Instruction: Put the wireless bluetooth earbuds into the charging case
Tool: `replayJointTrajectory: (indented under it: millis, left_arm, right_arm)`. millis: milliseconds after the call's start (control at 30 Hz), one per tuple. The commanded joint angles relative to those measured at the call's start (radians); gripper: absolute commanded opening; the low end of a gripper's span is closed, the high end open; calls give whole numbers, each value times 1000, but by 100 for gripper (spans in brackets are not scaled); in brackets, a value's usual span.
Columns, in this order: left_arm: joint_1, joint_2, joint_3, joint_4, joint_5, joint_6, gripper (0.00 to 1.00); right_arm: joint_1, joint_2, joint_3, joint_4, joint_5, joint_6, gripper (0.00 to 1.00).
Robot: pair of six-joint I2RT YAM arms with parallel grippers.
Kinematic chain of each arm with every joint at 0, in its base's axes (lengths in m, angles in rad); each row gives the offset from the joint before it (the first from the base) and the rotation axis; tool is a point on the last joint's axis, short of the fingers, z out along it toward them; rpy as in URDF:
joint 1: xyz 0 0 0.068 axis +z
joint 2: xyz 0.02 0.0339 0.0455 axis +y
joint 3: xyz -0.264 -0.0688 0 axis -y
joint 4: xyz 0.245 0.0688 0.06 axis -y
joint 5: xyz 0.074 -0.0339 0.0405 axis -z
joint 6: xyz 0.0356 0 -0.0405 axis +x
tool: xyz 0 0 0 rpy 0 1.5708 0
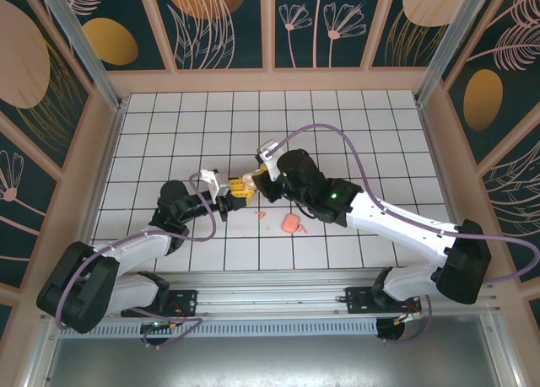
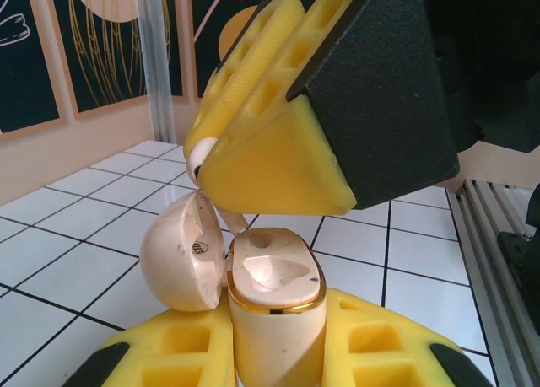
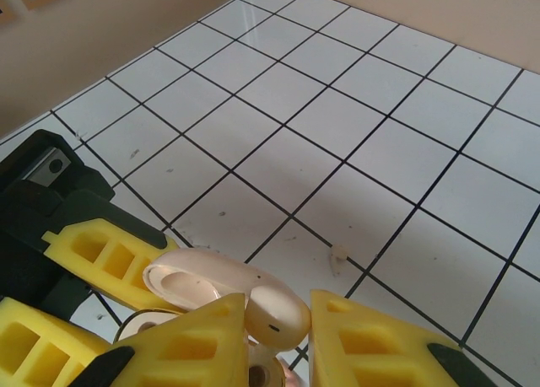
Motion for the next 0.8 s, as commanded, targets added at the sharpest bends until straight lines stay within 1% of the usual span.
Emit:
replayJointTrajectory:
  millis: [0,767]
  left_arm:
    - [-6,-14,7,37,6,-11,9]
    - [-6,6,18,70,-18,-56,9]
  right_arm:
    - [10,4,22,-11,10,-17,21]
    - [30,-28,13,-72,22,-35,21]
